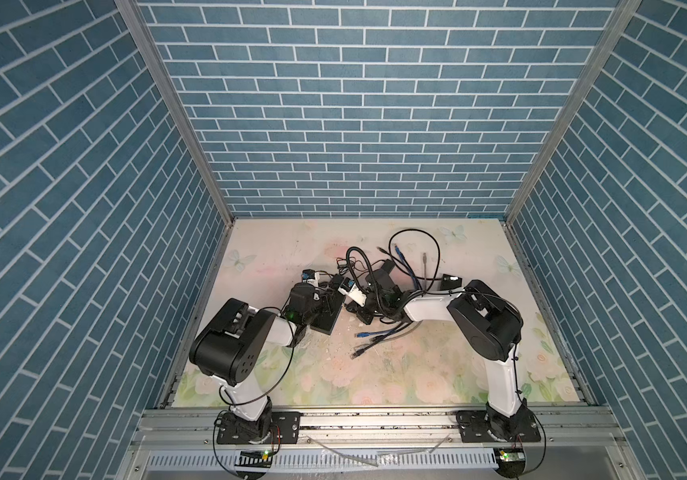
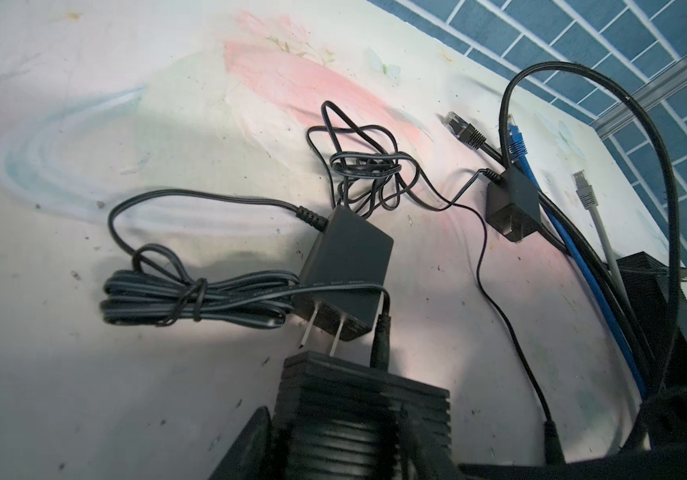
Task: Insert the plug into the switch port
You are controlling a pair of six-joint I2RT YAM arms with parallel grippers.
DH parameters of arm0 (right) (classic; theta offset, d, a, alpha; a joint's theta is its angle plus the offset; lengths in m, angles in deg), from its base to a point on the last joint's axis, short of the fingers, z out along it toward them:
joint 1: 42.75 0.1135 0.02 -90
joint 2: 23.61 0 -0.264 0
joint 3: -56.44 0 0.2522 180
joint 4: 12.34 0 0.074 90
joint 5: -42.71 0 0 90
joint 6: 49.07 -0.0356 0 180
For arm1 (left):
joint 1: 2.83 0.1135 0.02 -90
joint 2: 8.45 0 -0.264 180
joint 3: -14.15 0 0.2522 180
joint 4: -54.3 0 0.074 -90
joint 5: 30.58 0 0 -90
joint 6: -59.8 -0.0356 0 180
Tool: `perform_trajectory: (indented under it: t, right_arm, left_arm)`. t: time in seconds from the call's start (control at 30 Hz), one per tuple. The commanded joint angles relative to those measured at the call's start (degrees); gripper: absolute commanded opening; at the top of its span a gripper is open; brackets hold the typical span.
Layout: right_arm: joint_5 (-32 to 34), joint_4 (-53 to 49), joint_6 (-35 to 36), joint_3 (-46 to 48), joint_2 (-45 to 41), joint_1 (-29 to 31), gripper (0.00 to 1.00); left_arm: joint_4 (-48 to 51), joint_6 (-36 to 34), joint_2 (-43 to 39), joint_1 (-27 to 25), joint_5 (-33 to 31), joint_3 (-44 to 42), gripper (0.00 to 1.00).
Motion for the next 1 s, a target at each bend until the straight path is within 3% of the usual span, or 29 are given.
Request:
perform_trajectory:
  t: [0.0,0.27,0.6,0.83,0.97]
  right_arm:
    - [-6.92,9.82,0.76,-7.39,3.13,3.65,0.0]
    - [-10.49,10.0,2.67,-11.98,4.12,3.9,0.0]
    - [-12.02,10.0,2.79,-17.0,6.47,4.94,0.0]
    - [-10.26,7.87,-0.07,-12.11,4.49,5.03,0.0]
    - [-9.01,8.3,-0.84,-6.04,1.6,5.07,0.0]
  left_arm:
    - [0.18,1.71,2.47,-6.93,20.68,-1.52,0.49]
    - [2.99,-0.5,1.42,-9.05,21.95,-0.95,0.48]
    - [-1.42,1.22,3.06,-10.01,24.01,-1.77,0.48]
    - [-0.24,1.59,0.61,-9.62,20.95,-3.43,0.5]
    - [2.68,0.4,-3.33,-8.75,17.15,-4.81,0.57]
